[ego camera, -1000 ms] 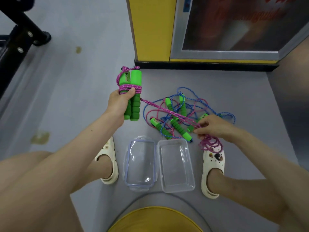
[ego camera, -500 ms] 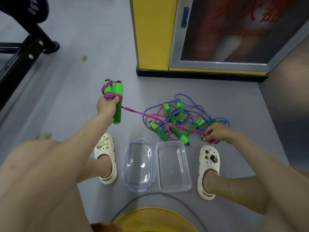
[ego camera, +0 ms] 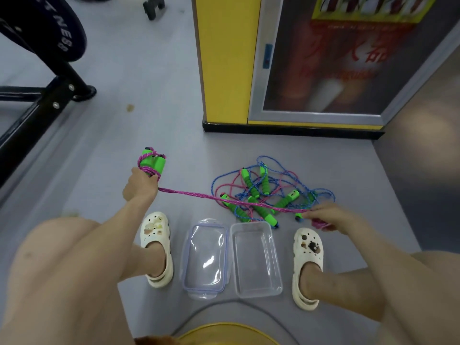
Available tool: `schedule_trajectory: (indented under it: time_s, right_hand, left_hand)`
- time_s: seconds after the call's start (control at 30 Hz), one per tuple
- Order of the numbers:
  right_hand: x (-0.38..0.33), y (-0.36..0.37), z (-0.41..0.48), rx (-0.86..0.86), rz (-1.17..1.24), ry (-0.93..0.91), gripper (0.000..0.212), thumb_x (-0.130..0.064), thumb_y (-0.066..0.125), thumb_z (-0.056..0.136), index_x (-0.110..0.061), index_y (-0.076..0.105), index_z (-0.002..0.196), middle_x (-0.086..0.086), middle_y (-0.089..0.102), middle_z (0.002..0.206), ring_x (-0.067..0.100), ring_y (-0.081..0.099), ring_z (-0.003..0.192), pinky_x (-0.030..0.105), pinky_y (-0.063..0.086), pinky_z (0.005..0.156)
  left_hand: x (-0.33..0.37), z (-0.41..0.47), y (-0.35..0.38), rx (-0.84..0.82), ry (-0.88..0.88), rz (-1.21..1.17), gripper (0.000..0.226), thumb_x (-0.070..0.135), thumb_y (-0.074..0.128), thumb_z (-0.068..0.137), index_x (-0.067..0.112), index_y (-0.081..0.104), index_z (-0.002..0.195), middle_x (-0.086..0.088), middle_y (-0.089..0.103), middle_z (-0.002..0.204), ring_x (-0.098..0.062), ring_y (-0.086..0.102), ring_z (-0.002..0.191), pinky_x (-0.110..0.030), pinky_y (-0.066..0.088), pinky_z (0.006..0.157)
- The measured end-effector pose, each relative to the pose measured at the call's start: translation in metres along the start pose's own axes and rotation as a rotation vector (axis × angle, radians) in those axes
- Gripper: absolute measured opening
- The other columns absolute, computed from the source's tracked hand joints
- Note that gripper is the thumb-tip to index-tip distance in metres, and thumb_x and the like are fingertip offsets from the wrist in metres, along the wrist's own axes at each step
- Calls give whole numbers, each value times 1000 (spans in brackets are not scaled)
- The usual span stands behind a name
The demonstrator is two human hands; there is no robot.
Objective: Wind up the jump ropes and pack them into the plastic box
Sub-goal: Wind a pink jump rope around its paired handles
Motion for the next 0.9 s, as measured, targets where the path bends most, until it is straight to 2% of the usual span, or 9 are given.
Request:
schedule_trajectory:
  time_s: [0.17,0.33,0.5,0.63,0.7,0.73,0.77,0.87,0.9]
  right_hand:
    - [11,-14,2,56,617,158,16,-13,68,83,-7,56,75,3,56,46,11,51,38,19,44,35]
    - [29,-32,7,299,914,286,26,-2,56,92,-3,46,68,7,47,29,11,46,21,19,37,24]
    - [24,-36,10,342,908,249,33,-16,70,84,-10,46,63,1,46,28,6,34,18,8,27,28]
    - [14,-26,13,240,920,233,10,-1,53,93,-6,55,86,6,64,52,12,54,35,15,39,30]
    - [12,-26,15,240,922,219,20,9,44,93,-5,58,97,5,66,56,17,59,53,26,56,57]
    - [10,-29,18,261,937,200,27,13,43,91,-4,60,103,5,64,52,16,57,59,28,55,72]
    - [6,-32,17,297,931,182,37,16,41,89,-5,61,112,6,63,55,16,54,62,30,53,78]
    - [-14,-35,10,375,804,140,52,17,37,85,-10,59,125,6,49,69,14,43,57,23,48,45]
    - [-22,-33,7,406,755,129,52,14,35,86,-11,60,124,4,44,68,13,38,55,24,40,44]
  left_hand:
    - [-7,5,-1,44,3,87,40,25,53,94,0,40,123,-23,56,120,-44,55,107,-45,43,83]
    - [-4,8,2,35,37,147,40,25,52,94,0,40,123,-23,55,121,-43,55,108,-44,43,83]
    - [-1,7,5,43,103,203,39,25,52,94,0,41,122,-22,55,120,-44,56,105,-45,44,82]
    - [1,4,6,42,129,224,40,26,53,94,0,41,121,-21,55,120,-43,57,104,-44,44,81]
    - [1,3,6,38,123,225,40,26,53,94,0,41,121,-22,55,120,-43,56,104,-45,44,81]
    - [3,1,6,31,115,215,41,27,53,94,0,41,122,-22,55,120,-43,56,105,-45,43,82]
    - [6,-1,7,17,105,194,42,28,53,94,0,40,122,-22,55,121,-43,56,106,-45,43,83]
    - [28,-15,13,-53,130,110,44,34,56,92,4,42,121,-20,58,119,-40,57,107,-41,43,82]
    - [38,-22,17,-86,169,97,44,36,57,91,6,43,120,-18,59,117,-38,58,106,-40,43,81]
Point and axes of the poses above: each hand's wrist, its own z-axis towards the middle knuckle, its own y-axis out of the palm, x = y × z, the point moved 5 cm from there along z, towards the middle knuckle
